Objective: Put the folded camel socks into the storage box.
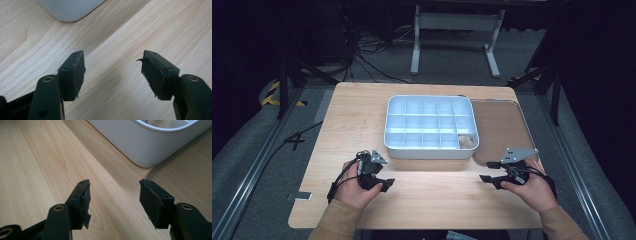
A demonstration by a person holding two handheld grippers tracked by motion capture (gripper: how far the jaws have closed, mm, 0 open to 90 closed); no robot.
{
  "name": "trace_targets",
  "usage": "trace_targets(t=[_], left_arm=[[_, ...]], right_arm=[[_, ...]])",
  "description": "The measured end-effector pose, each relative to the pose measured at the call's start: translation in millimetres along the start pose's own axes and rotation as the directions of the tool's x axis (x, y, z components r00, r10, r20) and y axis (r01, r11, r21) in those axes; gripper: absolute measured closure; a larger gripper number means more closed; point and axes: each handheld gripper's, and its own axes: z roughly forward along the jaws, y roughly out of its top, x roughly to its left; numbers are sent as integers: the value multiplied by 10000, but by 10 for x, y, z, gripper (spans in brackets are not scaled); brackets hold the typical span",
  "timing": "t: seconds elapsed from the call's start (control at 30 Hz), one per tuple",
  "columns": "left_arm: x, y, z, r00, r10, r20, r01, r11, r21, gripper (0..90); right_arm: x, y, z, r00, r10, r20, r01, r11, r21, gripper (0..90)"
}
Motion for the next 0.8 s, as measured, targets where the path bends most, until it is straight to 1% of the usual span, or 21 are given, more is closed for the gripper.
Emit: trace_targets(t=[0.07,0.1,0.17,0.2,0.23,0.33,0.37,0.4,0.43,0.5,0.53,0.57,0.6,0.67,0.7,0.8], left_arm=[[0,2,10,10000,62,-42,-62,10000,-15,361],[-6,1,13,10000,-51,17,51,10000,40,362],[-6,2,23,10000,-60,15,60,10000,50,362],[-4,4,27,10000,-12,4,12,10000,67,362],[-3,3,35,10000,64,-1,-64,9999,86,361],[-8,0,66,10000,37,5,-37,9999,104,362],[-4,-3,79,10000,66,48,-66,9999,110,364],[-1,-3,90,9999,124,46,-125,9997,187,368],[2,-4,103,9998,171,66,-173,9997,199,369],[-1,-6,121,9998,136,127,-138,9998,143,368],[-1,-6,127,9998,122,156,-124,9998,154,368],[1,-8,145,9997,145,177,-150,9995,263,364],[7,-8,159,9996,223,198,-228,9994,259,363],[7,-11,165,9996,170,203,-176,9994,291,362],[9,-16,174,9997,90,230,-97,9995,315,362],[23,-18,177,9997,123,229,-129,9996,237,359]], right_arm=[[-6,-50,33,10000,-14,78,15,9998,-176,427],[-13,-92,63,10000,1,86,1,9996,-275,427],[-18,-129,88,10000,50,65,-48,9995,-304,427],[-33,-197,133,9998,-63,208,69,9996,-264,427],[-38,-228,150,9996,-71,268,77,9996,-254,426],[-53,-308,197,9997,-13,263,24,9992,-388,422],[-53,-334,214,9997,-39,250,51,9989,-475,417],[-55,-364,236,10000,28,78,-23,9984,-572,412],[-63,-395,260,9999,84,-80,-88,9983,-577,404],[-63,-432,292,9997,160,-162,-169,9983,-566,400],[-59,-456,316,9999,16,-159,-25,9984,-569,391],[-54,-452,317,10000,-17,-37,15,9984,-565,383],[-55,-452,316,10000,-22,45,24,9982,-606,383],[-52,-455,315,9997,-133,204,146,9977,-655,377],[-46,-455,311,9997,-137,215,151,9978,-652,377],[-38,-446,306,9994,-184,306,204,9976,-658,377]])
